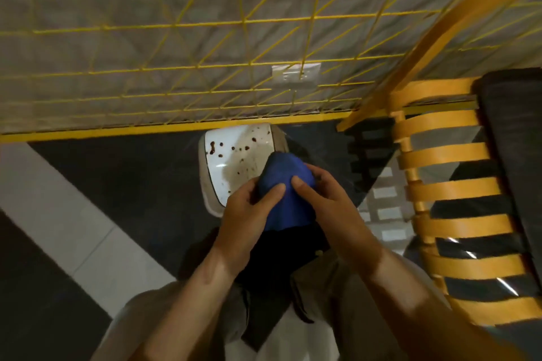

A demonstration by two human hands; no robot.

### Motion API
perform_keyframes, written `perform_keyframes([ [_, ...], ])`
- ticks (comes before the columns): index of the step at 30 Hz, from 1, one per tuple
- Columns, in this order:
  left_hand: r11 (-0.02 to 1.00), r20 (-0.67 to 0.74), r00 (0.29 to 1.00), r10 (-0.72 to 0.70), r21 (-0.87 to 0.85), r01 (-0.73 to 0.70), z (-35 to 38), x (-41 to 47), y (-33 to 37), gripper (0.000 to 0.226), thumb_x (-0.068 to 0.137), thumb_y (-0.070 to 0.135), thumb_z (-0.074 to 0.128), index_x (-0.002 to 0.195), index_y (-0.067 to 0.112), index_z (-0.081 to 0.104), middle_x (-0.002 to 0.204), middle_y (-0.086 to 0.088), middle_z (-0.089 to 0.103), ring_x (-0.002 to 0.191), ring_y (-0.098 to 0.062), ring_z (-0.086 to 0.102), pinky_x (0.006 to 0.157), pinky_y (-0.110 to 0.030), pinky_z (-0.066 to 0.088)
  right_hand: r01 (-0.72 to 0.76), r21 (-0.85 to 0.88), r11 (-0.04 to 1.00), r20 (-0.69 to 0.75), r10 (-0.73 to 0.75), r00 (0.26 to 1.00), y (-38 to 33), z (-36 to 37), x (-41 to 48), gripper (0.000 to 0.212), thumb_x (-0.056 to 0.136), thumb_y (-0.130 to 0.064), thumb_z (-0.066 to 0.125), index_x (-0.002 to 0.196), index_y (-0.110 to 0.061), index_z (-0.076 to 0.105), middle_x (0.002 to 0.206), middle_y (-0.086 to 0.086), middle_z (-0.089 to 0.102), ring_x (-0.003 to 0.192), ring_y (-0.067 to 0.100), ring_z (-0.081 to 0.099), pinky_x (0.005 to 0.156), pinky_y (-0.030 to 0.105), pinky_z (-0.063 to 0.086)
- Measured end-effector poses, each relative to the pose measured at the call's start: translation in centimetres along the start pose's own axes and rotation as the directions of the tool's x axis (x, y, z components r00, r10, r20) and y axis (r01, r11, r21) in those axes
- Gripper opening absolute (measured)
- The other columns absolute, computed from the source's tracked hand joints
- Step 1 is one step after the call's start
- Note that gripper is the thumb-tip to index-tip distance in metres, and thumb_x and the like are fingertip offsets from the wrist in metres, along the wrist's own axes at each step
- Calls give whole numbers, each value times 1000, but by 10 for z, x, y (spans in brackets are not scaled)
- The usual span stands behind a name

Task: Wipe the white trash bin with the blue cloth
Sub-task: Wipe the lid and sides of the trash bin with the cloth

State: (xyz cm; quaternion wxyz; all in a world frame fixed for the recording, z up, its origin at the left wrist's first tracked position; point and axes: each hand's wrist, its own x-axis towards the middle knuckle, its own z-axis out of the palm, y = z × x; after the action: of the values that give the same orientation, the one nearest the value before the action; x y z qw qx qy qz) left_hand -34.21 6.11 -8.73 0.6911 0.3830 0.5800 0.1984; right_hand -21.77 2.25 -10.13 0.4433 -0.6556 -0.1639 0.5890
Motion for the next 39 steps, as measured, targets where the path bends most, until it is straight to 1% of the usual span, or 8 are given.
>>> perform_keyframes([
  [4,997,-54,998,39,-60,-43,-6,-16,-18,13,86,21,61,99,20,64,87,8,72,81,-7,69,69,-19,56,-1,-4,1000,18,1,1000,11,2,-13,29,89,-26,59,115,-15,57,110,6,67,99,20,66,84,32,55],
  [10,996,-140,987,73,-45,-80,-10,-69,-27,30,84,21,63,113,13,58,105,-2,65,97,-18,63,78,-25,52,132,-166,977,-26,-139,990,14,6,-69,31,92,-25,55,120,-20,45,102,-1,58,88,8,60,80,26,51],
  [17,989,-127,981,146,-13,-149,-12,-130,-20,19,85,21,63,96,5,63,75,-3,66,64,-8,64,51,-16,48,117,-208,971,101,-98,990,12,20,-134,55,86,-43,59,131,-18,43,123,5,58,109,19,60,99,36,48],
  [21,982,-87,979,183,-37,-186,-15,-153,-17,21,90,24,57,92,5,67,83,-12,71,71,-16,68,62,-27,54,103,-86,991,167,-87,982,7,28,-154,40,87,-38,60,120,-19,48,110,4,65,94,15,67,82,26,56],
  [25,978,-98,979,177,-94,-186,-28,-161,-14,24,94,20,47,91,8,68,96,-19,70,89,-31,67,83,-41,52,108,-26,994,202,-100,974,8,40,-163,39,86,-28,64,120,-13,54,112,11,67,99,24,68,87,36,56],
  [31,964,-13,975,223,-146,-223,-41,-159,-12,24,95,20,46,98,8,67,87,-12,72,78,-22,69,72,-32,55,85,18,996,249,-87,965,0,46,-163,37,89,-30,59,121,-11,55,111,14,68,99,27,67,92,42,53],
  [36,935,43,975,218,-295,-196,-40,-143,-16,30,84,30,58,106,11,61,103,-17,68,93,-28,66,86,-42,51,28,89,996,265,-50,963,6,52,-145,32,97,-29,45,125,-13,41,106,9,64,90,17,67,76,29,57],
  [39,906,93,984,152,-411,-101,-45,-128,-20,40,76,37,56,112,17,58,96,-9,71,83,-21,69,68,-32,56,13,34,999,261,-22,965,14,55,-123,31,98,-29,43,122,-11,38,105,7,61,88,13,65,69,22,58],
])
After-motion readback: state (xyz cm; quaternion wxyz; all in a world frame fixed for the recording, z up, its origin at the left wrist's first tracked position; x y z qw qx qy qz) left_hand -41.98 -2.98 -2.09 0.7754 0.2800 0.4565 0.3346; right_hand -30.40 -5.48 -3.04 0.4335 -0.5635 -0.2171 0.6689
